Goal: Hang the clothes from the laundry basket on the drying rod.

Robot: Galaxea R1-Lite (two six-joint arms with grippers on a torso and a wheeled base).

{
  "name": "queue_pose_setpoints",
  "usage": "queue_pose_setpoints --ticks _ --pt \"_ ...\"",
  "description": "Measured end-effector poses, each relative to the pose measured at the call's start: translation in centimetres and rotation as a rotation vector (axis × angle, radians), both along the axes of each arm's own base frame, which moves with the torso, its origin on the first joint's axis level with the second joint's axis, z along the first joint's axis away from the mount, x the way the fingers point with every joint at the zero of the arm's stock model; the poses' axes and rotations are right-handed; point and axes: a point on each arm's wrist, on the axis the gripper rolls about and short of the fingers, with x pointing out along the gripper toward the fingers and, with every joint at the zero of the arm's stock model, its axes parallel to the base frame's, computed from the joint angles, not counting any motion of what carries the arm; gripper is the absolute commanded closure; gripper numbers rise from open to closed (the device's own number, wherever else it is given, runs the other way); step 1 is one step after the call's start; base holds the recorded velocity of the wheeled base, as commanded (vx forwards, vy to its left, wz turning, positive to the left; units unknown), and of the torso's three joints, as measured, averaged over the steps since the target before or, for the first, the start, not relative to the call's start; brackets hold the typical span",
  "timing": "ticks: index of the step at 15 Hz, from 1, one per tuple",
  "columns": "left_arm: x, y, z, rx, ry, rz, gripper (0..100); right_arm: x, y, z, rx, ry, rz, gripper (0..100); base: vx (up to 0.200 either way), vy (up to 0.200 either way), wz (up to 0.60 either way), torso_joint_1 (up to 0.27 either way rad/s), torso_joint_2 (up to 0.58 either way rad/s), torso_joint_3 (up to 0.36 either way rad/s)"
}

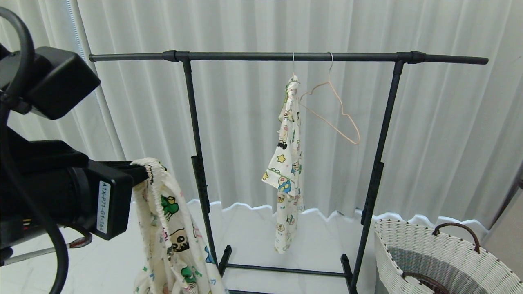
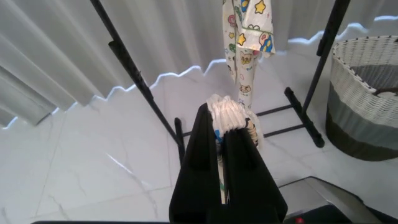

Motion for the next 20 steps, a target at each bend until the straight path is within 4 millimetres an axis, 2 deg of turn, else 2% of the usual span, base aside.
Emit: queue_pose_setpoints --ticks 3,5,10,13,20 --pt "0.1 0.0 -0.1 0.001 0.001 0.004 100 0.4 -0.1 -1.8 -0.044 -0.093 -0.007 0 0.0 0.0 0.0 0.0 0.0 0.0" --pt "0.1 0.1 -0.1 0.003 0.003 0.006 100 0.6 -0.1 -2.3 -0.023 -0.136 -0.005 0 0.0 0.0 0.0 0.0 0.0 0.0" --pt "0.0 0.2 -1.0 0.042 0.007 0.043 100 0.7 0.0 -3.0 0.102 -0.109 -0.031 0 0.0 0.0 0.0 0.102 -0.3 -0.152" --pt "0.0 0.3 -1.2 0.063 -0.004 0.08 100 0.7 0.1 -3.2 0.169 -0.096 -0.035 0 0.0 0.0 0.0 0.281 -0.47 -0.23" --pt "0.0 0.5 -1.2 0.089 -0.029 0.137 100 0.6 1.3 -5.4 0.153 -0.011 0.062 0 0.0 0.0 0.0 0.263 -0.5 -0.251"
